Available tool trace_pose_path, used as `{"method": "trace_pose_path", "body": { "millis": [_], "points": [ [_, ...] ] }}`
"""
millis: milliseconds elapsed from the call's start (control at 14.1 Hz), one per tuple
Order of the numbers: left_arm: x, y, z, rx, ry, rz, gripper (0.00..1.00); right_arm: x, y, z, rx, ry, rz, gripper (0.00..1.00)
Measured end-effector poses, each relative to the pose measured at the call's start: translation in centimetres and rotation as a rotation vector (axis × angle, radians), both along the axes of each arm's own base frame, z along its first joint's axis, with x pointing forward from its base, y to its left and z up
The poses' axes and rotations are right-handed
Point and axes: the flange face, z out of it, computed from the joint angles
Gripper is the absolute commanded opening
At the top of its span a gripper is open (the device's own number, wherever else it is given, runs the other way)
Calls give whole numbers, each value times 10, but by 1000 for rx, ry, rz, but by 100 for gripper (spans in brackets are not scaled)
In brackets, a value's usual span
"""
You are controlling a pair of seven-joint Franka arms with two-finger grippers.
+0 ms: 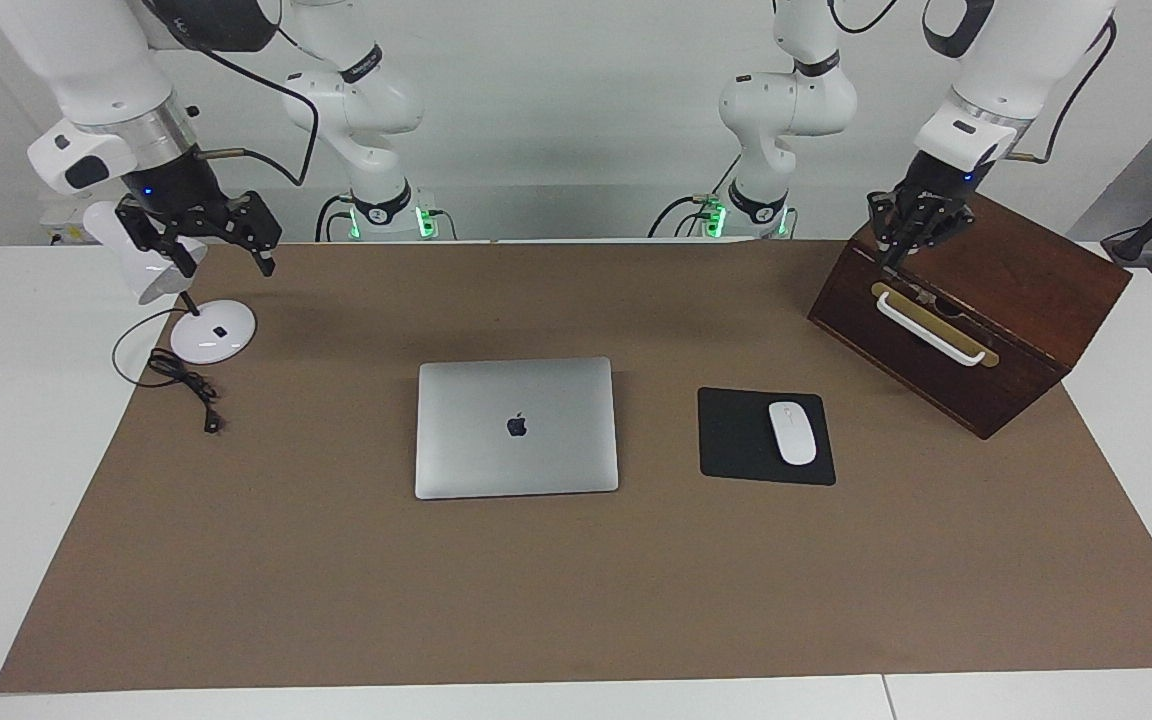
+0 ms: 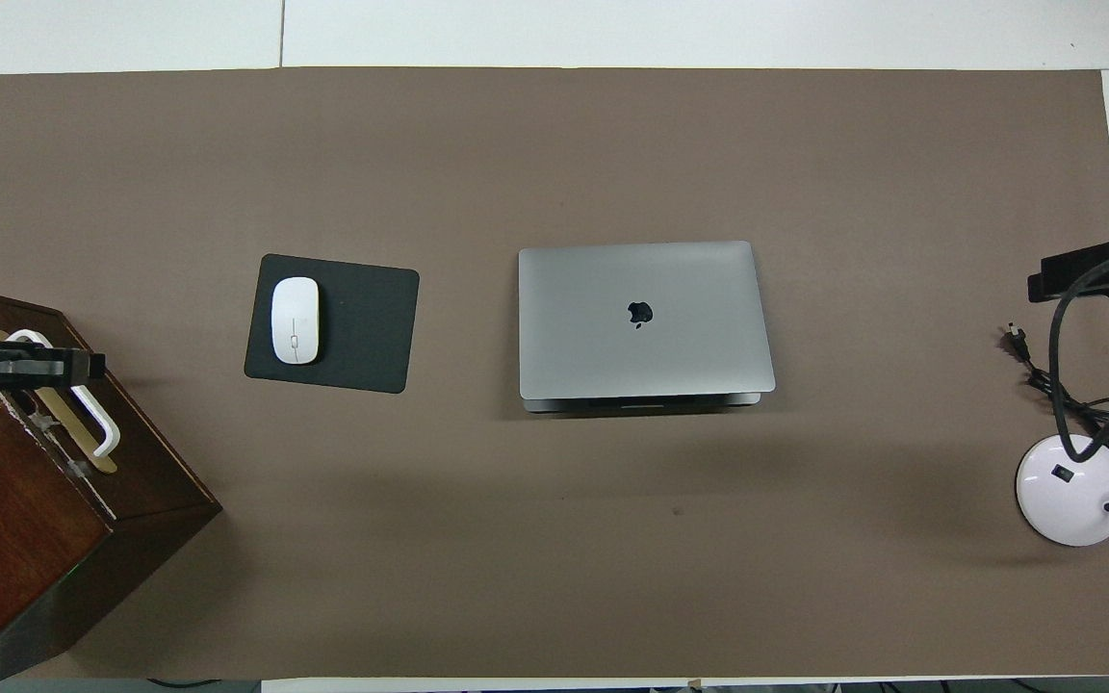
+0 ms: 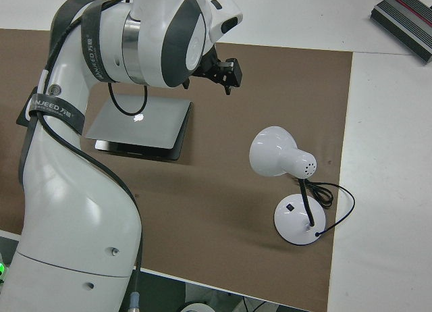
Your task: Close laptop with both arms
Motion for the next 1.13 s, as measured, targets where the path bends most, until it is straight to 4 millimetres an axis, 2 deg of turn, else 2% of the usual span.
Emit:
{"method": "trace_pose_path", "body": {
  "millis": [283,707,1131],
  "points": [
    [7,24,6,39,-11,40,100,-1,0,-4,0,9,0,100],
    [8,26,6,48,-10,56,100,-1,0,-4,0,8,0,100],
    [10,42,16,91,-31,77,100,-2,-2,-5,1,11,-4,100]
  ]
}}
